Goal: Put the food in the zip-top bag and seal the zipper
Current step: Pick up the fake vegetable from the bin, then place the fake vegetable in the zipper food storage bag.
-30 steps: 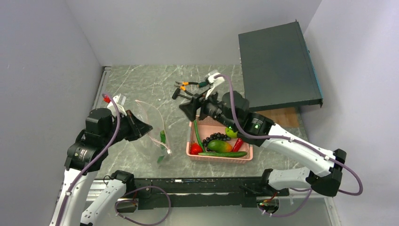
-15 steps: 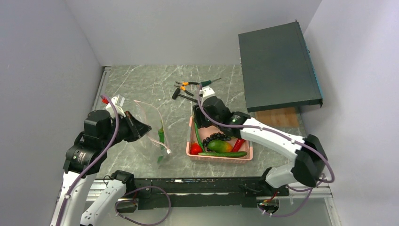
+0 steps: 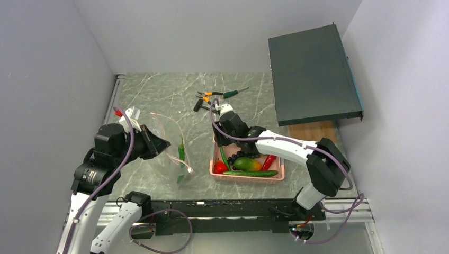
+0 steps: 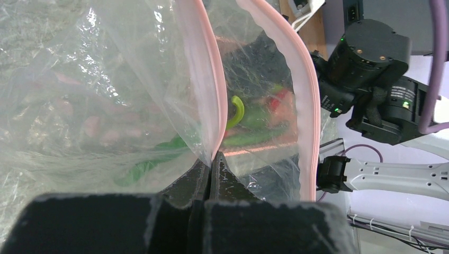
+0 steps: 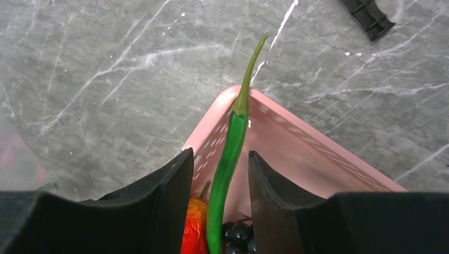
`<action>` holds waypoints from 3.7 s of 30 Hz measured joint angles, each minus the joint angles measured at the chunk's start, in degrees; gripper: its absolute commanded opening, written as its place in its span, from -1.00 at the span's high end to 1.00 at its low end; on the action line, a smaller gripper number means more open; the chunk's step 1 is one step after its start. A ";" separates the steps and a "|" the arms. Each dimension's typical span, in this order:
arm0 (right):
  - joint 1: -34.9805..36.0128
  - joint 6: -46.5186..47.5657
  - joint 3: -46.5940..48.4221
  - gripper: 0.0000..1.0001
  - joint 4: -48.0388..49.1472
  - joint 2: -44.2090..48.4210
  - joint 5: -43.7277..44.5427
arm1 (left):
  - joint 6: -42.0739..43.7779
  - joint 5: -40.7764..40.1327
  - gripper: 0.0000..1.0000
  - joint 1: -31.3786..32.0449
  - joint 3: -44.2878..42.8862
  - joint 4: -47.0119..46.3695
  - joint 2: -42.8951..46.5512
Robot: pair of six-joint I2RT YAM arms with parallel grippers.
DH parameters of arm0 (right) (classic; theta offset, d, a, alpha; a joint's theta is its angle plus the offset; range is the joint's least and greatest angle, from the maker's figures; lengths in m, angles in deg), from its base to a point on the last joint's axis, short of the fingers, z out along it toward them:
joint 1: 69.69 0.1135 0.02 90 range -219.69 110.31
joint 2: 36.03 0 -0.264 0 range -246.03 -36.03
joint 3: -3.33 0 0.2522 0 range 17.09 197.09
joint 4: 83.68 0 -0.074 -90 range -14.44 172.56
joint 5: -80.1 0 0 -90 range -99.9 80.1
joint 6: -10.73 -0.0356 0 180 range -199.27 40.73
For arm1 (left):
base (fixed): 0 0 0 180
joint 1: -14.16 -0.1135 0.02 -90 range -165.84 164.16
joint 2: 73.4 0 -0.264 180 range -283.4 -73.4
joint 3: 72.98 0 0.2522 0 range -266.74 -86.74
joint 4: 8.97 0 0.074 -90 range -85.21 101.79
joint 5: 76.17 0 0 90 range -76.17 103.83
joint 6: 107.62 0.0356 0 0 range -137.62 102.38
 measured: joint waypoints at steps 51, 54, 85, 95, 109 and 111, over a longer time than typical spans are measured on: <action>12.59 -0.35 5.75 1.00 37.79 27.67 -17.97 | -0.04 -0.09 1.00 0.00 0.79 0.39 0.00; 16.28 2.43 8.41 1.00 38.38 25.42 -18.03 | -0.20 -0.09 1.00 0.00 0.79 0.39 0.00; 25.07 19.02 12.35 0.85 32.26 14.03 -5.11 | -1.25 -0.04 1.00 0.00 0.79 0.39 0.02; 25.09 10.10 6.36 0.02 28.94 14.29 -2.99 | -1.22 -0.04 1.00 0.00 0.79 0.39 0.02; 25.09 9.99 5.81 -0.03 21.49 23.56 6.60 | -1.22 -0.04 1.00 0.00 0.79 0.42 0.07; 25.09 10.51 4.92 -0.04 20.11 25.14 9.09 | -1.20 -0.04 1.00 0.00 0.79 0.42 0.15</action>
